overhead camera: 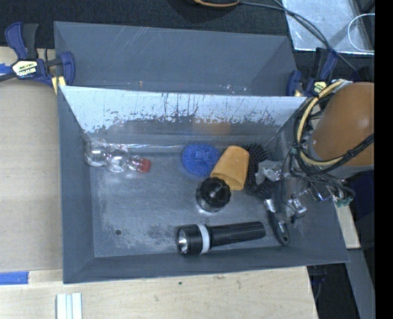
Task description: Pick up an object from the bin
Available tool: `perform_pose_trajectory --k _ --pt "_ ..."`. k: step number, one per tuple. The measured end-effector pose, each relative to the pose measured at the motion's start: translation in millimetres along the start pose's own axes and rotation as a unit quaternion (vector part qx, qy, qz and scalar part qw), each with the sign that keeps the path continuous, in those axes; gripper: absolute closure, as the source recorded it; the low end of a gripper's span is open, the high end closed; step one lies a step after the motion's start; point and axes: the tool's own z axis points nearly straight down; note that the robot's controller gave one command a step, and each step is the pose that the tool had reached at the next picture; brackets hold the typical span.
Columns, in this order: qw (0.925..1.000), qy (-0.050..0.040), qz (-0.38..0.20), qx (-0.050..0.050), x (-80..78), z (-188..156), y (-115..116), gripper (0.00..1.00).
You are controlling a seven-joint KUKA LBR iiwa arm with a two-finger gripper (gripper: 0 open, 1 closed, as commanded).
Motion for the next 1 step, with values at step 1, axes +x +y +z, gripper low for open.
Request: perform_pose_trajectory --k 1 --pt "0.9987 0.0014 0.05 0.0 7.2 50.1 54.7 0.0"
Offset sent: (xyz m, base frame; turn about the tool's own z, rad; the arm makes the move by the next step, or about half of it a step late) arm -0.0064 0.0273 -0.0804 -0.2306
